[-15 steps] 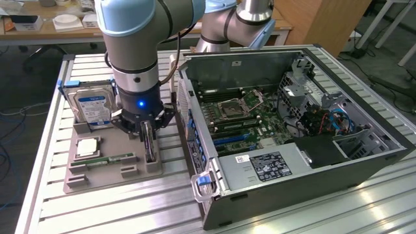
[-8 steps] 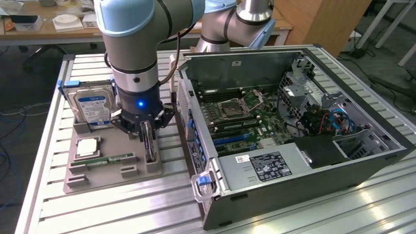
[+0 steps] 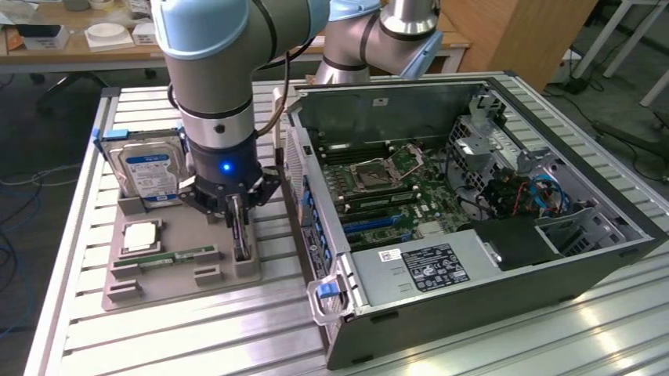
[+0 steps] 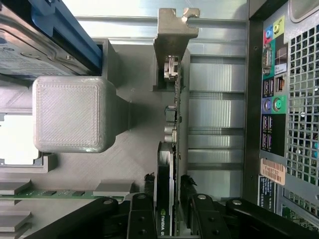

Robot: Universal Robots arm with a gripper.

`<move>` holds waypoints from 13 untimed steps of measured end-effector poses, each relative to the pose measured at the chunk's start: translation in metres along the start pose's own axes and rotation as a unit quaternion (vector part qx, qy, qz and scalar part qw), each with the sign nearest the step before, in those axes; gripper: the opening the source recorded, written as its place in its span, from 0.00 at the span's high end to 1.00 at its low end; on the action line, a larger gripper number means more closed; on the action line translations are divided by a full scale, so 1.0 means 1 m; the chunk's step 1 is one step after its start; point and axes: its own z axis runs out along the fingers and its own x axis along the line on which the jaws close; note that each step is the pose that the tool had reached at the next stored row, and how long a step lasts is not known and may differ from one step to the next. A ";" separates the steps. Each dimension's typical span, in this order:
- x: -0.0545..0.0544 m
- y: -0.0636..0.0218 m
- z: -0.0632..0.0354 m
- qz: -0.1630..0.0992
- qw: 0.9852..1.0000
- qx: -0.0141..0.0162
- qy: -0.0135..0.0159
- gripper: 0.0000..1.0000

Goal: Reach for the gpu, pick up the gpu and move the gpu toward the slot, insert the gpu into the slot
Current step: 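Pick up the gpu and move the gpu toward the slot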

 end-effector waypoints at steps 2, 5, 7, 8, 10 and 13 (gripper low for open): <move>0.000 0.0000 0.0000 0.000 1.000 0.000 0.000 0.72; 0.000 0.0000 0.0000 0.000 1.000 0.000 0.000 0.74; 0.000 0.0000 0.0000 0.000 1.000 0.000 0.000 0.74; 0.000 0.0000 0.0000 0.000 1.000 0.000 0.000 0.74; 0.000 0.0000 0.0000 0.000 1.000 0.000 0.000 0.74; 0.000 0.0000 0.0000 0.000 1.000 0.000 0.000 0.74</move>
